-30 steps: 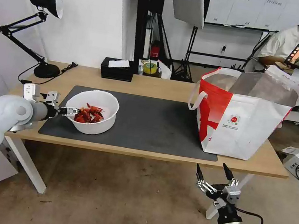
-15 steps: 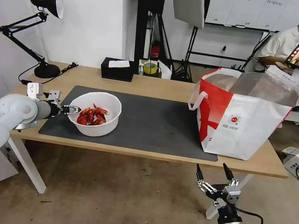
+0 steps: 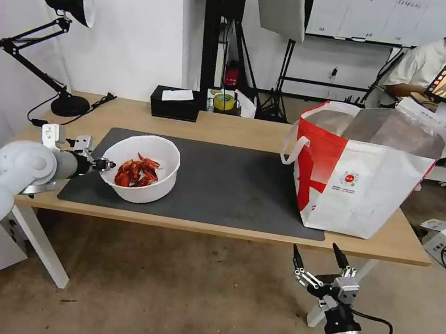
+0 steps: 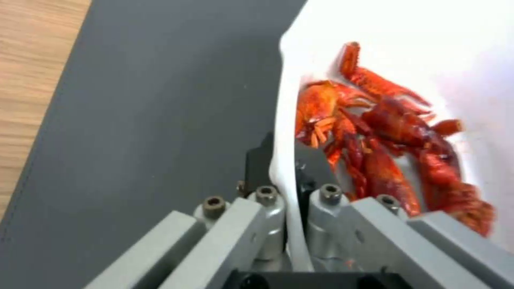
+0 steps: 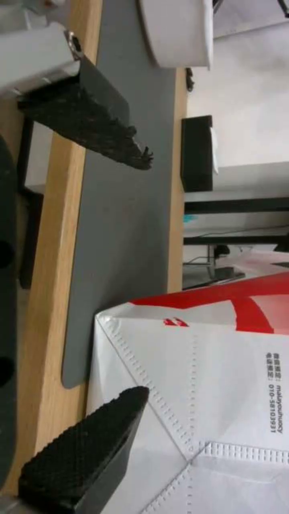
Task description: Pick up the trash from the table and place it into the takeout bag.
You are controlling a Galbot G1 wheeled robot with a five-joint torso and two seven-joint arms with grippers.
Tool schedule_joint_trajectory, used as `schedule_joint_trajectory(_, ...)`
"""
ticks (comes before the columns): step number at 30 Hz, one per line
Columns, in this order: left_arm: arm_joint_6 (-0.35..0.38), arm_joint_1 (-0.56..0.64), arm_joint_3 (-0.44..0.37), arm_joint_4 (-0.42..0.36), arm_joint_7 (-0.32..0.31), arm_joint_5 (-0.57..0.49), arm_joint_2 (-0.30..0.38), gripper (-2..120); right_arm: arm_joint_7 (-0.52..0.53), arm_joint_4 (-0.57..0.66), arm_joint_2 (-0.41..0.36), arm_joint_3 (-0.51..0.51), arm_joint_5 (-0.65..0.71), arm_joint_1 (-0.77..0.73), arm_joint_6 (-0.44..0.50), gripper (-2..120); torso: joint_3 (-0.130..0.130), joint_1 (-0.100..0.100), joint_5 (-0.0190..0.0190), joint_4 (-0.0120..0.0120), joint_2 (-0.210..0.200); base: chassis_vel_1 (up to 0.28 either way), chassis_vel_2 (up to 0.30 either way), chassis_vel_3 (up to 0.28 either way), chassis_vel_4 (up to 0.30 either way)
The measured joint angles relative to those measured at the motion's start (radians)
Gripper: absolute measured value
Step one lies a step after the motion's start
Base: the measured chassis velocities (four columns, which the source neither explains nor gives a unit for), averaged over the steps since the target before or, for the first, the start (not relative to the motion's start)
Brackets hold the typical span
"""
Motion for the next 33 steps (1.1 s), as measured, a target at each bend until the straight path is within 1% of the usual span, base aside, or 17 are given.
schedule_joint_trajectory(7, -0.016, 0.000, -0.001, -0.011, -0.003, -0.003, -0.005, 0, 0.000, 0.000, 0.000, 0.000, 0.000, 0.000, 0.000, 100, 0.000, 0.000, -0.0002, 0.0002, 0.000, 0.000, 0.000, 0.000, 0.000)
schedule_joint_trajectory(8, -0.020, -0.009, -0.004, -0.029, -0.002, -0.009, -0.008, 0, 0.000, 0.000, 0.000, 0.000, 0.000, 0.000, 0.000, 100, 0.000, 0.000, -0.0006, 0.0003, 0.000, 0.000, 0.000, 0.000, 0.000)
schedule_joint_trajectory(9, -0.022, -0.024, -0.004, -0.048, 0.002, -0.013, -0.011, 0, 0.000, 0.000, 0.000, 0.000, 0.000, 0.000, 0.000, 100, 0.000, 0.000, -0.0002, 0.0002, 0.000, 0.000, 0.000, 0.000, 0.000)
schedule_joint_trajectory(10, -0.022, -0.024, -0.004, -0.048, 0.002, -0.013, -0.011, 0, 0.000, 0.000, 0.000, 0.000, 0.000, 0.000, 0.000, 100, 0.000, 0.000, -0.0002, 0.0002, 0.000, 0.000, 0.000, 0.000, 0.000)
schedule_joint_trajectory(11, -0.023, -0.054, 0.002, -0.072, 0.004, -0.016, -0.020, 0, 0.000, 0.000, 0.000, 0.000, 0.000, 0.000, 0.000, 100, 0.000, 0.000, 0.0000, 0.0004, 0.000, 0.000, 0.000, 0.000, 0.000)
schedule_joint_trajectory(14, -0.024, -0.084, 0.013, -0.088, 0.003, -0.019, -0.032, 0, 0.000, 0.000, 0.000, 0.000, 0.000, 0.000, 0.000, 100, 0.000, 0.000, 0.0000, 0.0003, 0.000, 0.000, 0.000, 0.000, 0.000)
schedule_joint_trajectory(17, -0.025, -0.171, 0.062, -0.128, -0.009, -0.035, -0.069, 0, 0.000, 0.000, 0.000, 0.000, 0.000, 0.000, 0.000, 100, 0.000, 0.000, 0.0001, 0.0001, 0.000, 0.000, 0.000, 0.000, 0.000)
schedule_joint_trajectory(18, -0.025, -0.171, 0.062, -0.128, -0.009, -0.035, -0.069, 0, 0.000, 0.000, 0.000, 0.000, 0.000, 0.000, 0.000, 100, 0.000, 0.000, 0.0001, 0.0001, 0.000, 0.000, 0.000, 0.000, 0.000)
schedule_joint_trajectory(21, -0.032, -0.276, 0.133, -0.147, -0.028, -0.060, -0.108, 0, 0.000, 0.000, 0.000, 0.000, 0.000, 0.000, 0.000, 100, 0.000, 0.000, 0.0002, 0.0001, 0.000, 0.000, 0.000, 0.000, 0.000)
schedule_joint_trajectory(22, -0.032, -0.276, 0.133, -0.147, -0.028, -0.060, -0.108, 0, 0.000, 0.000, 0.000, 0.000, 0.000, 0.000, 0.000, 100, 0.000, 0.000, 0.0002, 0.0001, 0.000, 0.000, 0.000, 0.000, 0.000)
schedule_joint_trajectory(23, -0.034, -0.307, 0.156, -0.147, -0.038, -0.070, -0.123, 0, 0.000, 0.000, 0.000, 0.000, 0.000, 0.000, 0.000, 100, 0.000, 0.000, 0.0003, 0.0002, 0.000, 0.000, 0.000, 0.000, 0.000)
schedule_joint_trajectory(25, -0.044, -0.383, 0.208, -0.135, -0.060, -0.093, -0.165, 0, 0.000, 0.000, 0.000, 0.000, 0.000, 0.000, 0.000, 100, 0.000, 0.000, 0.0002, 0.0002, 0.000, 0.000, 0.000, 0.000, 0.000)
schedule_joint_trajectory(26, -0.044, -0.383, 0.208, -0.135, -0.060, -0.093, -0.165, 0, 0.000, 0.000, 0.000, 0.000, 0.000, 0.000, 0.000, 100, 0.000, 0.000, 0.0002, 0.0002, 0.000, 0.000, 0.000, 0.000, 0.000)
schedule_joint_trajectory(29, -0.057, -0.508, 0.279, -0.076, -0.085, -0.121, -0.253, 0, 0.000, 0.000, 0.000, 0.000, 0.000, 0.000, 0.000, 100, 0.000, 0.000, -0.0001, 0.0003, 0.000, 0.000, 0.000, 0.000, 0.000)
schedule_joint_trajectory(30, -0.057, -0.508, 0.279, -0.076, -0.085, -0.121, -0.253, 0, 0.000, 0.000, 0.000, 0.000, 0.000, 0.000, 0.000, 100, 0.000, 0.000, -0.0001, 0.0003, 0.000, 0.000, 0.000, 0.000, 0.000)
schedule_joint_trajectory(32, -0.062, -0.630, 0.331, -0.001, -0.094, -0.132, -0.345, 0, 0.000, 0.000, 0.000, 0.000, 0.000, 0.000, 0.000, 100, 0.000, 0.000, 0.0003, 0.0000, 0.000, 0.000, 0.000, 0.000, 0.000)
schedule_joint_trajectory(33, -0.063, -0.669, 0.345, 0.024, -0.094, -0.135, -0.374, 0, 0.000, 0.000, 0.000, 0.000, 0.000, 0.000, 0.000, 100, 0.000, 0.000, 0.0006, -0.0002, 0.000, 0.000, 0.000, 0.000, 0.000)
